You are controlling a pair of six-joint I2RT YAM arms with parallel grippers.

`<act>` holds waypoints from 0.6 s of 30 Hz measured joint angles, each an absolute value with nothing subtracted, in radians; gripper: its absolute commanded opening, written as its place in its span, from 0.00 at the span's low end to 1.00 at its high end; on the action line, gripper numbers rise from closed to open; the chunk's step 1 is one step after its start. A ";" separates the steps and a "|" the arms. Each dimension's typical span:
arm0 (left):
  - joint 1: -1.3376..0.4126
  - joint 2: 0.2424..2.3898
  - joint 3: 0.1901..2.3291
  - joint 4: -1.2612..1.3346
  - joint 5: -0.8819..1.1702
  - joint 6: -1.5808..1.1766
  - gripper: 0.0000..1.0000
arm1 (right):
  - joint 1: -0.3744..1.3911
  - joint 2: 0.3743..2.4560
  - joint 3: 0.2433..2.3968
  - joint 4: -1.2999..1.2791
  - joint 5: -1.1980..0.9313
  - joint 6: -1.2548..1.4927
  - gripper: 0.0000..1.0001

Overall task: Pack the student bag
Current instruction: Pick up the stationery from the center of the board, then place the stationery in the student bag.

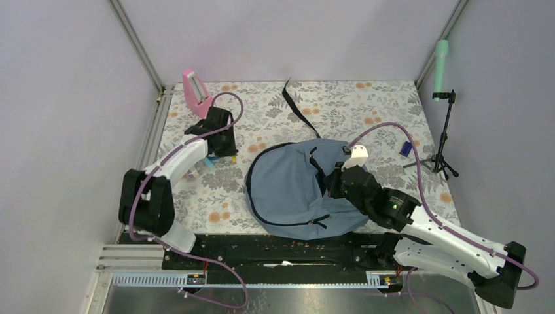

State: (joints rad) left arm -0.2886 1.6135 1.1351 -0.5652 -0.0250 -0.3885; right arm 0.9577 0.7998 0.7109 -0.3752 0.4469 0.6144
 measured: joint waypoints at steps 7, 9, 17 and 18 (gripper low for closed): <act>-0.414 1.340 1.044 -0.585 0.065 -0.394 0.00 | 0.957 0.799 0.738 -0.426 0.421 0.608 0.00; -0.500 1.265 1.025 -0.596 0.100 -0.419 0.00 | 0.958 0.797 0.739 -0.437 0.414 0.608 0.00; -0.858 1.075 0.951 -0.557 0.234 -0.620 0.00 | 0.958 0.793 0.769 -0.496 0.397 0.609 0.00; -0.887 1.075 0.940 -0.541 0.249 -0.646 0.00 | 0.958 0.793 0.773 -0.501 0.396 0.609 0.00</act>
